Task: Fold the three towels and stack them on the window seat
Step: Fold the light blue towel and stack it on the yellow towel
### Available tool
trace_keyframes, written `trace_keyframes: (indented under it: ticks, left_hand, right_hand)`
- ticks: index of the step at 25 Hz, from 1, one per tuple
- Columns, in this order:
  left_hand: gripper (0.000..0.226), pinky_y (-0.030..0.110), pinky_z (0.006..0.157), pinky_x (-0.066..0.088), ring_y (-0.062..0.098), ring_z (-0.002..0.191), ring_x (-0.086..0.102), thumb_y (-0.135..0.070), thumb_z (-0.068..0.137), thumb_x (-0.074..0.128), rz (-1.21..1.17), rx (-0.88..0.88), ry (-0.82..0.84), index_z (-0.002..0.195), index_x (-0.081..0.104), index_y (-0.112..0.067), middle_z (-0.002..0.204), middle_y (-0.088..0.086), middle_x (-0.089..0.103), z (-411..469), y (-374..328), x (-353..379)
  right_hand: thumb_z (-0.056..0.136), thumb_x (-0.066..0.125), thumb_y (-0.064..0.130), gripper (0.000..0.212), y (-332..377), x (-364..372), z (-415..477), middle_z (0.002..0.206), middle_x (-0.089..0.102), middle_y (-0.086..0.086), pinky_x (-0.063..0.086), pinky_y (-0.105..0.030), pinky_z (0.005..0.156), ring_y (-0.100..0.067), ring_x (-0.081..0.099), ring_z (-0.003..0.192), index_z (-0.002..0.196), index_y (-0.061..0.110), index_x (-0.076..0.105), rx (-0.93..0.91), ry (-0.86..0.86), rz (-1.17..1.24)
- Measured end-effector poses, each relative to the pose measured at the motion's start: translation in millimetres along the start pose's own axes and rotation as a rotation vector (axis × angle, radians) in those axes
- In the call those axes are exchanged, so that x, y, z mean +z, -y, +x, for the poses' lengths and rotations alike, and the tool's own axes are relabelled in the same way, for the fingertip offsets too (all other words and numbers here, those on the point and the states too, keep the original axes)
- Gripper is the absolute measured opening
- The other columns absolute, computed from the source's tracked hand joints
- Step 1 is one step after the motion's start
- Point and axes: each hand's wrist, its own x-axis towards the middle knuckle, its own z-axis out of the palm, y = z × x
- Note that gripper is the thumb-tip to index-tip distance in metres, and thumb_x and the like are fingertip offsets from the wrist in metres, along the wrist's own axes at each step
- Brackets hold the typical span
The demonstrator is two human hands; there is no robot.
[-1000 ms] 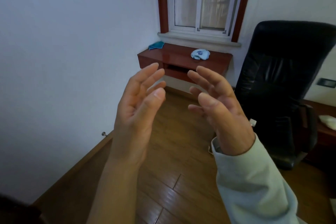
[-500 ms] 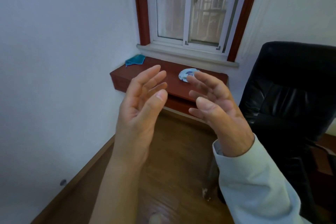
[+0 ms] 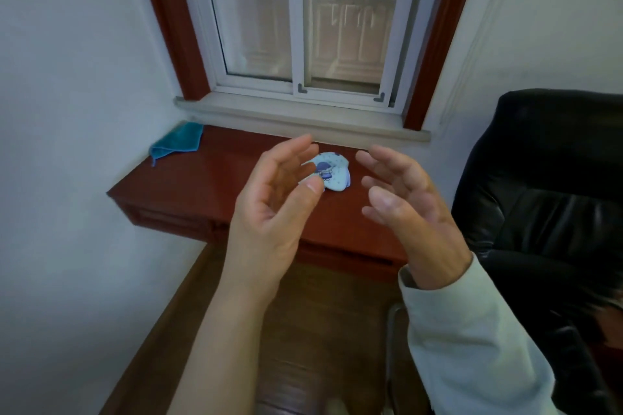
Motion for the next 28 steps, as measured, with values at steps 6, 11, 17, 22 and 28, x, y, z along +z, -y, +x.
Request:
trace_keyframes:
  ticks: [6, 11, 17, 22, 28]
  left_hand:
    - [0.040, 0.040, 0.106, 0.051, 0.013, 0.123, 0.064, -0.016, 0.092, 0.062, 0.001, -0.075, -0.044, 0.130, 0.061, -0.026, 0.129, -0.005, 0.069, 141.7, 98.3, 3.0]
    - [0.040, 0.032, 0.102, 0.052, 0.014, 0.120, 0.066, -0.013, 0.090, 0.063, 0.014, -0.141, -0.063, 0.128, 0.062, -0.026, 0.127, -0.003, 0.070, 250.7, 169.1, 13.8]
    - [0.037, 0.017, 0.092, 0.051, 0.002, 0.110, 0.068, -0.016, 0.087, 0.063, 0.142, -0.279, -0.030, 0.124, 0.066, -0.024, 0.117, -0.010, 0.073, 315.8, 262.6, 37.1]
    - [0.029, 0.020, 0.088, 0.054, 0.000, 0.104, 0.068, -0.011, 0.092, 0.067, 0.253, -0.407, 0.060, 0.116, 0.069, -0.027, 0.113, -0.015, 0.072, 336.8, 352.2, 59.3]
    - [0.030, 0.020, 0.087, 0.050, 0.010, 0.104, 0.064, -0.022, 0.093, 0.070, 0.533, -0.551, 0.227, 0.122, 0.067, -0.026, 0.115, -0.010, 0.068, 324.1, 449.7, 88.2]
  right_hand:
    - [0.071, 0.064, 0.043, 0.058, -89.3, -15.0, 150.1, 0.130, 0.062, 0.016, 0.052, -0.019, 0.091, 0.000, 0.058, 0.117, 0.127, 0.033, 0.057, 0.090, -0.072, 0.120]
    - [0.080, 0.062, 0.034, 0.049, -148.4, -33.2, 269.7, 0.131, 0.061, 0.018, 0.053, -0.025, 0.091, 0.001, 0.057, 0.119, 0.129, 0.034, 0.056, 0.163, -0.072, 0.080]
    - [0.083, 0.063, 0.026, 0.041, -230.2, -46.2, 333.6, 0.126, 0.065, 0.012, 0.053, -0.024, 0.089, -0.001, 0.060, 0.114, 0.123, 0.029, 0.061, 0.279, -0.151, 0.093]
    - [0.093, 0.056, 0.000, 0.034, -300.9, -54.3, 360.8, 0.110, 0.067, 0.007, 0.049, -0.007, 0.066, 0.013, 0.065, 0.085, 0.124, 0.011, 0.058, 0.438, -0.230, 0.153]
    - [0.095, 0.053, -0.001, 0.033, -375.5, -61.2, 351.2, 0.098, 0.069, 0.023, 0.047, -0.005, 0.066, 0.016, 0.064, 0.083, 0.122, 0.016, 0.061, 0.574, -0.308, 0.117]
